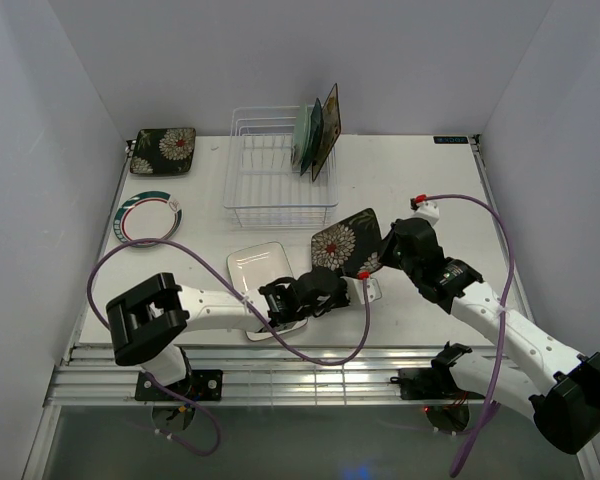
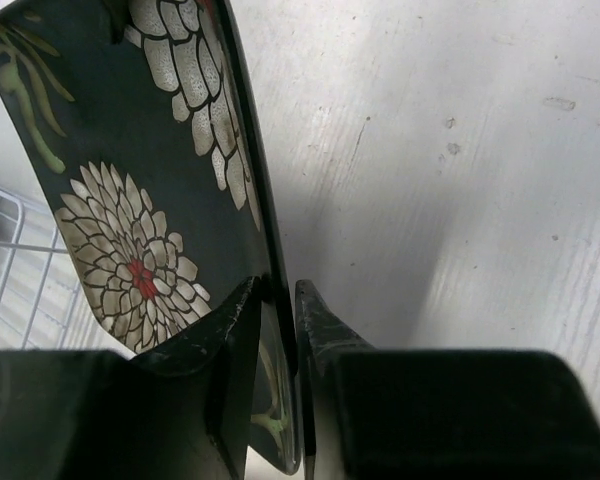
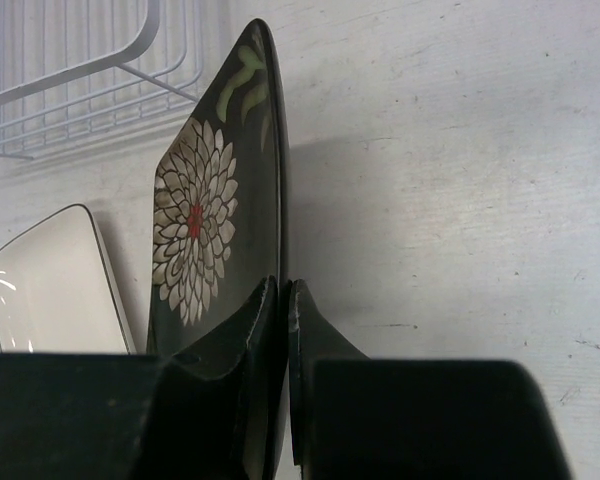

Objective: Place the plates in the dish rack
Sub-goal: Pick up the plate at the center of the board, then insert the plate into the dish rack.

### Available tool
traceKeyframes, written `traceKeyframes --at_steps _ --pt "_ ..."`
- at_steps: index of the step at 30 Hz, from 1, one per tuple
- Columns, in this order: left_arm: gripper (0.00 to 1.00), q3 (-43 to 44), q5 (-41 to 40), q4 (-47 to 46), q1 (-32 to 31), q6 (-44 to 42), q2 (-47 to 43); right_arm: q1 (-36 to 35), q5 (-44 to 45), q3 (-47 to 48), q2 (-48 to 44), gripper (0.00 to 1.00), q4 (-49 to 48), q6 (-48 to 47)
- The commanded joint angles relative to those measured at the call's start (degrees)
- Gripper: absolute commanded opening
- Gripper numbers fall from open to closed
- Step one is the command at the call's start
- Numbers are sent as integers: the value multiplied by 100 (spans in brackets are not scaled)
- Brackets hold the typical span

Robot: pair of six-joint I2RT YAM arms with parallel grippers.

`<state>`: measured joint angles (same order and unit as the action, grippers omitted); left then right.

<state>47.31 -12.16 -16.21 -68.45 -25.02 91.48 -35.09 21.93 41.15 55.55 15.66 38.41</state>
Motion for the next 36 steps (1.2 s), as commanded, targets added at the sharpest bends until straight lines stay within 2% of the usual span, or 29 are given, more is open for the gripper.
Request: traceKeyframes --at_steps 1,7,8,15,25,30,36 --pt "25 156 -67 -111 -20 -56 -34 -42 74 500 -246 8 -784 298" --pt "8 165 -58 -111 -81 -47 -130 -42 83 587 -255 8 -652 369" --pt "0 165 -58 -111 -99 -39 -174 -42 92 622 -273 8 -556 386" --pt "0 366 -49 -137 -152 -38 -148 -68 30 1044 -282 8 -100 386" --pt "0 955 -207 -541 -178 -547 -43 -94 303 2915 597 8 1492 492" --pt "0 1289 -409 -866 -178 -908 27 -103 66 3373 729 8 1273 255" --pt "0 1272 -725 -1587 -178 -1373 54 -112 22 3734 773 8 1194 70"
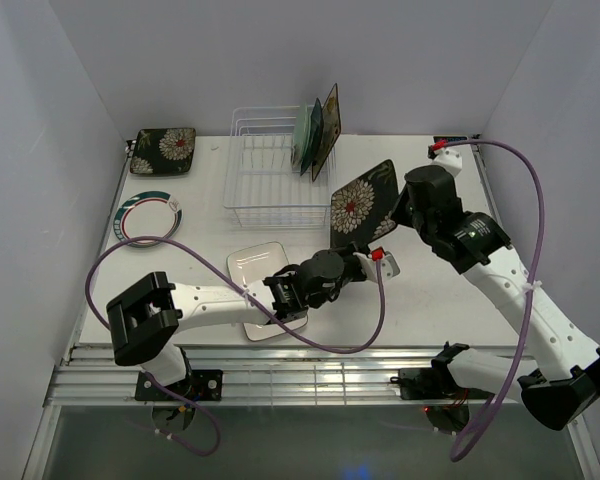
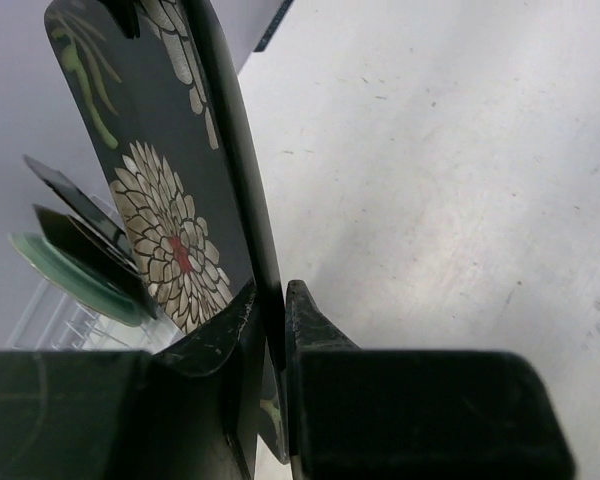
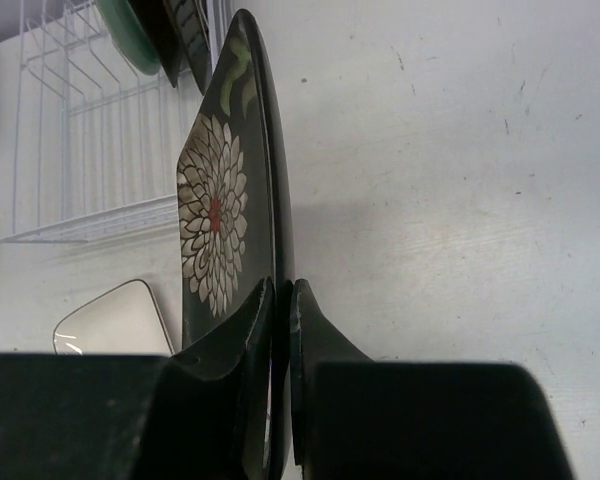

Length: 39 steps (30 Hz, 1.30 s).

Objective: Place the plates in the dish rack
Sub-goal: Insert the plate into the dish rack.

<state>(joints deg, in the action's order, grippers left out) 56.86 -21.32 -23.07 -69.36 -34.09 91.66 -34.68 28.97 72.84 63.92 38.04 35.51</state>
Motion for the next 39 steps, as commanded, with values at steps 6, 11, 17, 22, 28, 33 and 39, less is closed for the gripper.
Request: traceKeyframes --at_steps 6,11,17,22,28,33,39 --pt "0 466 58 -1296 -60 -932 168 -171 -937 1056 287 8 -1036 133" --pt "0 703 67 -1376 150 -1012 195 -267 -937 1950 989 8 -711 -79" --pt "0 827 277 -1384 607 -986 63 -452 -708 2691 1622 8 -613 -289" --pt "0 792 532 -1376 1037 -890 -130 -531 -735 3376 2202 8 -684 -466" --pt "0 573 1367 -1112 1776 -169 -455 -602 -683 4360 3072 8 -640 -509" --pt "0 475 1920 -1086 2348 182 -614 -663 -621 5011 3635 8 -799 -606" --pt "0 388 2553 -1033 2972 560 -623 -786 -489 5259 4128 8 -1307 -799"
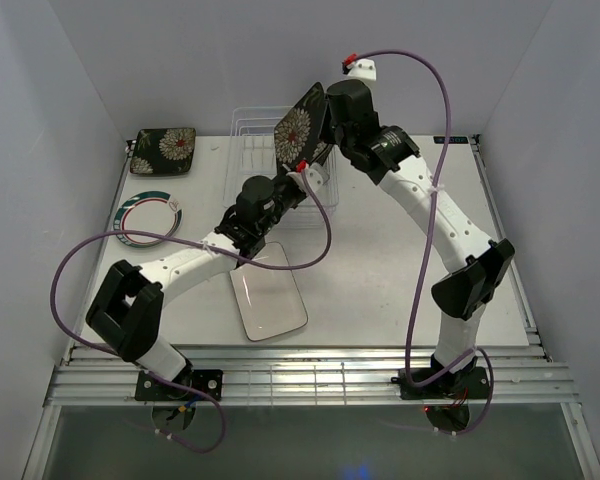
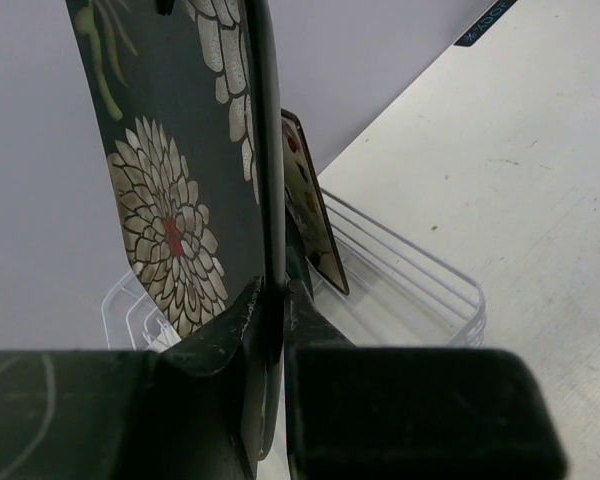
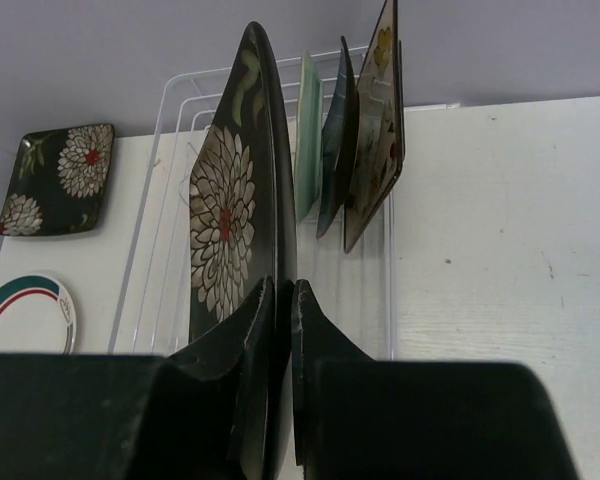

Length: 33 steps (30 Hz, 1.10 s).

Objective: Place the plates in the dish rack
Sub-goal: Insert the plate into the dish rack.

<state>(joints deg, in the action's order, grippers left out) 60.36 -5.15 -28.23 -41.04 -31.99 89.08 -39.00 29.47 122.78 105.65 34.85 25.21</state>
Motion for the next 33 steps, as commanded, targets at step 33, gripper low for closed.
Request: traceKeyframes --at_steps 33 --pt "0 1390 3274 -2231 2064 2108 2447 -459 1007 -325 1423 8 -4134 -1237"
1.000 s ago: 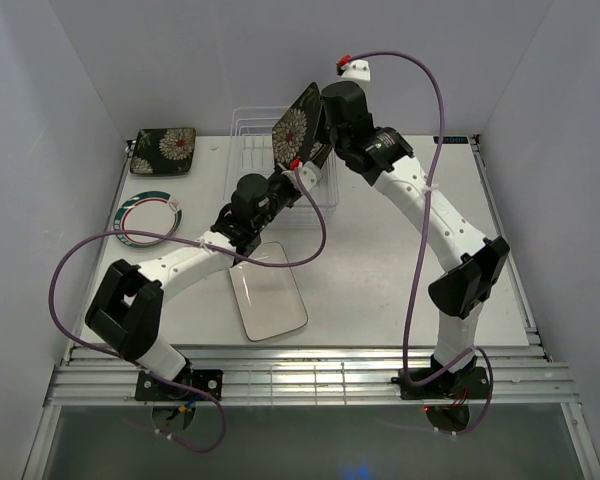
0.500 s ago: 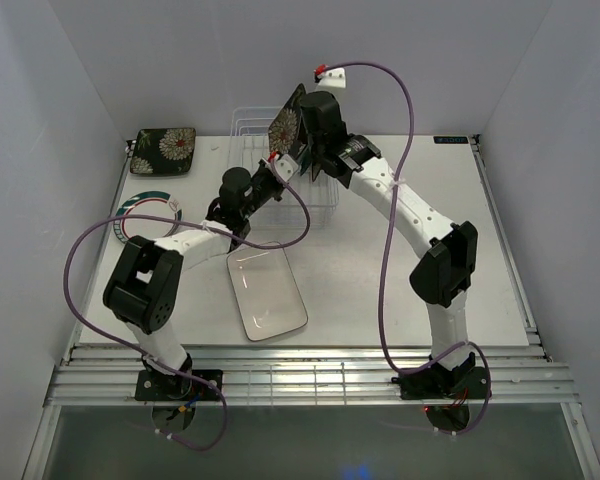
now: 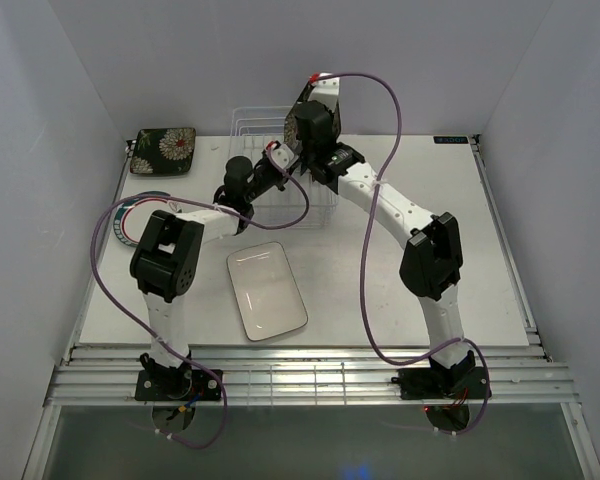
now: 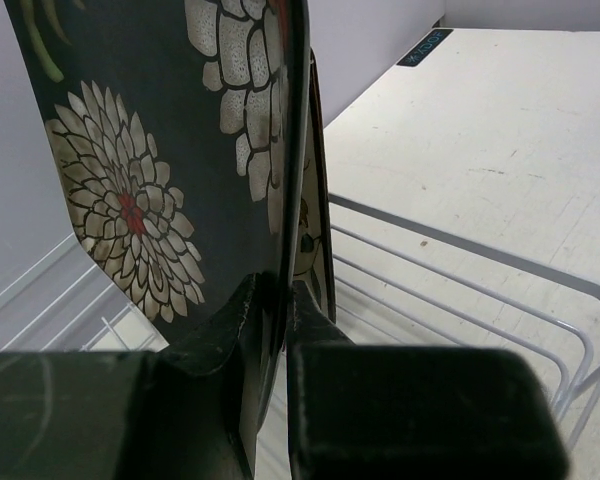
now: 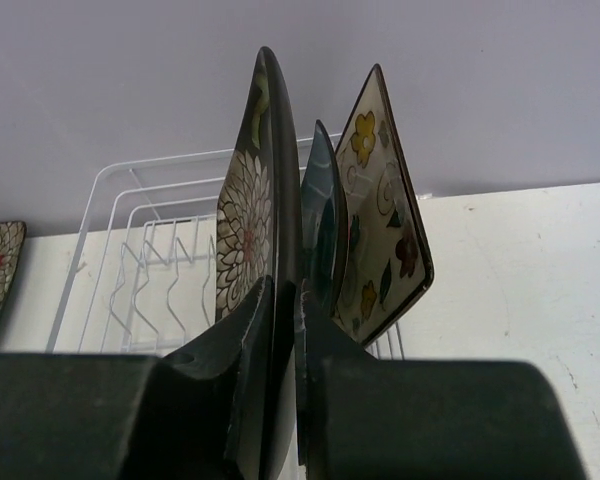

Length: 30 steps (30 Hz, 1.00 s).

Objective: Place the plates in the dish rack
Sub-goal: Insert the plate into the dish rack.

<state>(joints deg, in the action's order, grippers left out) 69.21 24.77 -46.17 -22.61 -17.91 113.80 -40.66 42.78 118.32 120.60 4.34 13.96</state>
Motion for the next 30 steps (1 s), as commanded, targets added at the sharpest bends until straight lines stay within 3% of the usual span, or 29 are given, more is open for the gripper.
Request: traceKeyframes --at_steps 1,12,30 --pt "0 584 308 -428 266 736 19 -293 -315 147 -28 8 -1145 -156" --pt "0 928 1108 -700 855 1739 573 -302 -174 596 614 8 -1673 -595" --pt "0 1226 1020 -1052 925 2925 1127 -293 -560 806 1089 8 -2244 -1535"
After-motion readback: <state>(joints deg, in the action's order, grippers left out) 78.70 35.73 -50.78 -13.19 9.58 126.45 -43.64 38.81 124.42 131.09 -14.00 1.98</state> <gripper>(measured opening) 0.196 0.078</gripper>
